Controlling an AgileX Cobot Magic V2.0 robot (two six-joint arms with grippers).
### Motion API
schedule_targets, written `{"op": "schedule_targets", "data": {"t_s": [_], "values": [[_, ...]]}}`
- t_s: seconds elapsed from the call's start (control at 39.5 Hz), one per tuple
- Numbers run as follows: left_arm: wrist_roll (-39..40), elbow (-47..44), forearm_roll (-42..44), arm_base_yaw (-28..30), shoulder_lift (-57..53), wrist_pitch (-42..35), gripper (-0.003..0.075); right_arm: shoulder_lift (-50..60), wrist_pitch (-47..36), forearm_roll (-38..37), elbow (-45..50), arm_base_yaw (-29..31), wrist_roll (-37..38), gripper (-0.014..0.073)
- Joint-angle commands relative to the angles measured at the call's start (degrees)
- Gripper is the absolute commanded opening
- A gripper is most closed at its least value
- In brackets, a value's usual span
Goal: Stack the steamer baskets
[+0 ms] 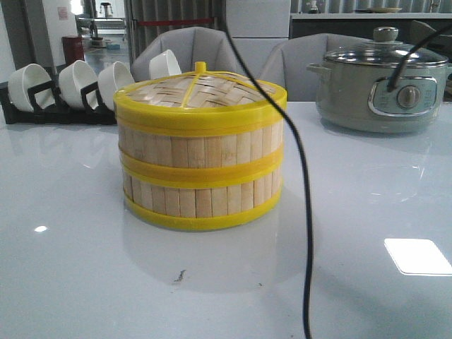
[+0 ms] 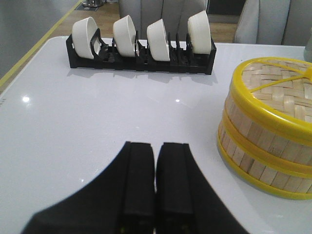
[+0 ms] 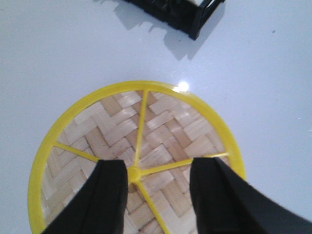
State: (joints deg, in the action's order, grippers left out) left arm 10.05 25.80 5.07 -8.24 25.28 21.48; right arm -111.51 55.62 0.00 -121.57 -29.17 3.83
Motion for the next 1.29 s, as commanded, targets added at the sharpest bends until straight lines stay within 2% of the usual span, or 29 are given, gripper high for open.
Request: {"op": "schedule_targets", "data": {"t_s": [0.0, 0.33, 0.76, 1.04, 1.26], "values": [[0.45, 1.76, 0.05, -0.16, 0.15, -5.03, 0.0085, 9.48, -7.98, -0.79, 4.82, 2.48, -0.47, 0.0415], [0.45, 1.76, 0.05, -0.16, 0.15, -5.03, 0.0085, 34.76, -29.05, -0.79, 38.57, 12.25, -0.47, 0.0415], [0.45, 1.76, 0.05, -0.16, 0.15, -5.03, 0.0085, 65.81, -43.76, -0.79, 79.95, 28.08, -0.47, 0.0415], [0.45, 1.76, 0.05, -0.16, 0.15, -5.03, 0.0085, 79.92, -49.70, -0.79, 97.07, 32.16, -0.47, 0.0415], [0.45, 1.76, 0.05, -0.16, 0.15, -5.03, 0.0085, 87.79, -51.34, -0.79, 106.23, 33.88, -0.47, 0.0415]]}}
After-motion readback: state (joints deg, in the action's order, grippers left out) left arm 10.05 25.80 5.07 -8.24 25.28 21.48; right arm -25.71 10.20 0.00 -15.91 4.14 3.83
